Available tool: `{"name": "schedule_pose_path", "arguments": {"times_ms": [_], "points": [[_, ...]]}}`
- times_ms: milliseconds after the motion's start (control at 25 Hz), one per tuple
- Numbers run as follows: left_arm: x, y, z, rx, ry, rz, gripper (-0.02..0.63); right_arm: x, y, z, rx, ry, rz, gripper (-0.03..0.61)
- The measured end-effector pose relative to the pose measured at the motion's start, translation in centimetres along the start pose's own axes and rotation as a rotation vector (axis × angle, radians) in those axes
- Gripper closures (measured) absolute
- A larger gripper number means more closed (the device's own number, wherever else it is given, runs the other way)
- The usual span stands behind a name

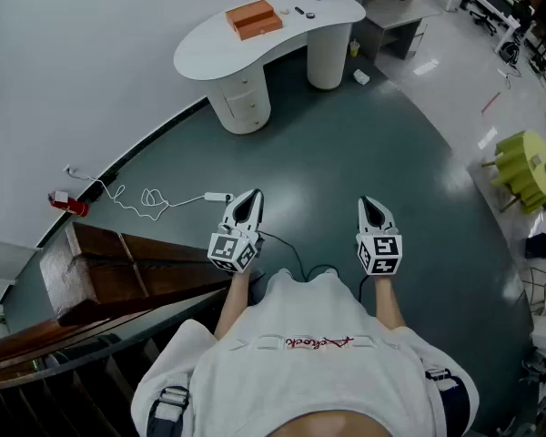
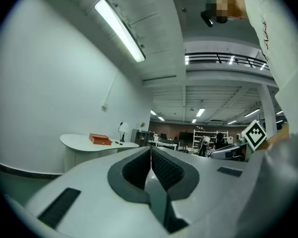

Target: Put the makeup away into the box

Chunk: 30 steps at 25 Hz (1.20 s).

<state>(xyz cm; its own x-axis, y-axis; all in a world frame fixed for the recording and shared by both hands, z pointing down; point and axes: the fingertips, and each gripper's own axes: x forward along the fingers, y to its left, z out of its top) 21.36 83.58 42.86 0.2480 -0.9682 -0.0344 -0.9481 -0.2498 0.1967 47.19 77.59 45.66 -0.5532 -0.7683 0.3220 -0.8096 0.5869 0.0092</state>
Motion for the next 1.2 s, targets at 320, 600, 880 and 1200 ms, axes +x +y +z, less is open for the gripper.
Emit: {"name": "schedule_pose_path", "arguments": {"times_ms": [320,600,880,1200], "points": [[0.1,2.5,0.9,0.002,-0.012,-0.025,0.601,1.9,2.2,0.7,0.017,-0.011,-0.007,0.558],[-0.2,4.6,0.9,-0.006,-0.014,-0.049,0.601,3.3,4.7,0.9,0.003,-0.005,-0.014,0.558],[-0.8,6.5,0.5,-0.016,-0.004,-0.065,0.601,4.0,7.4,0.0,0.005,0.014,-0.011,0.558],[-0.6,6.4,-0.3,-0.022,0.015,-0.080,0.601,4.1,7.9,-0.9,0.013,0.030,-0.009,0.558]]}}
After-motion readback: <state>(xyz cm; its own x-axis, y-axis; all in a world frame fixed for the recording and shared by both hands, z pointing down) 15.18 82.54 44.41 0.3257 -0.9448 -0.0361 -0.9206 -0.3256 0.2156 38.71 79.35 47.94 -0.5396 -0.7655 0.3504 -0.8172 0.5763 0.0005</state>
